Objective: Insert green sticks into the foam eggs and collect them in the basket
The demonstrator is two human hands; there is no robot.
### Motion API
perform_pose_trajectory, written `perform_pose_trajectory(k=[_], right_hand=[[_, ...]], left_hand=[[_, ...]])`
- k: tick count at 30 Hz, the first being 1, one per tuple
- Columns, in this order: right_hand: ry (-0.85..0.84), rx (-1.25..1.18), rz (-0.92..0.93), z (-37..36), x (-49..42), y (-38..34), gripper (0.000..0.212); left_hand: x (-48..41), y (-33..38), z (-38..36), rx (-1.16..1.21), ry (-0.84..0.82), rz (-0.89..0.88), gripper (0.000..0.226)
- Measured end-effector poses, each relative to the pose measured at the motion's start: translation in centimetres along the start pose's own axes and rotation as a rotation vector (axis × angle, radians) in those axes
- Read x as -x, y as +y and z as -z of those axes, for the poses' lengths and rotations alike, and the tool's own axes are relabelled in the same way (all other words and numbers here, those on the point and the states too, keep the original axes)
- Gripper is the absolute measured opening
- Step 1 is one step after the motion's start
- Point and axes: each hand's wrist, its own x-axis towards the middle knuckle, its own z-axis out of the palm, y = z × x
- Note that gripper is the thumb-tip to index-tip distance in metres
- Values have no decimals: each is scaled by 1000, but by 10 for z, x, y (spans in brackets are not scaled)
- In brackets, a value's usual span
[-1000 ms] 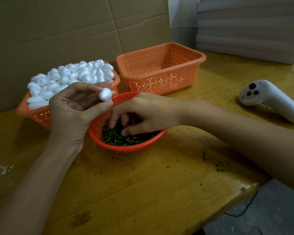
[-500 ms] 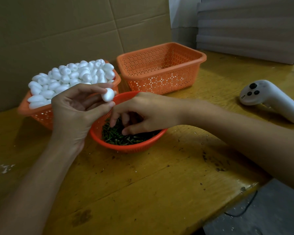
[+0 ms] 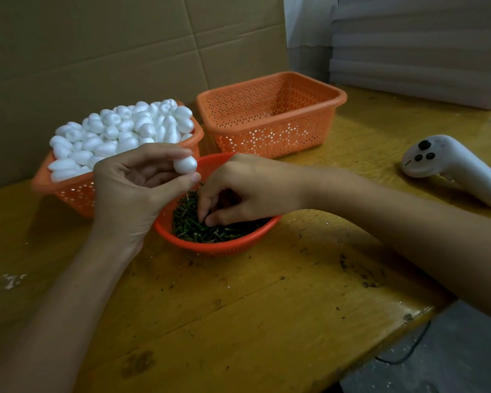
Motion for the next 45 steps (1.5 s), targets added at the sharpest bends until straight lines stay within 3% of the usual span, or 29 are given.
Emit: perform_pose_trajectory(k=[29, 45], right_hand=[[-21, -123, -21, 0, 0, 2, 20], [-52, -147, -55, 3, 1, 1, 25]], left_hand=[[-1, 0, -2, -109, 94, 56, 33], [-2, 3, -4, -5, 78, 20, 34]])
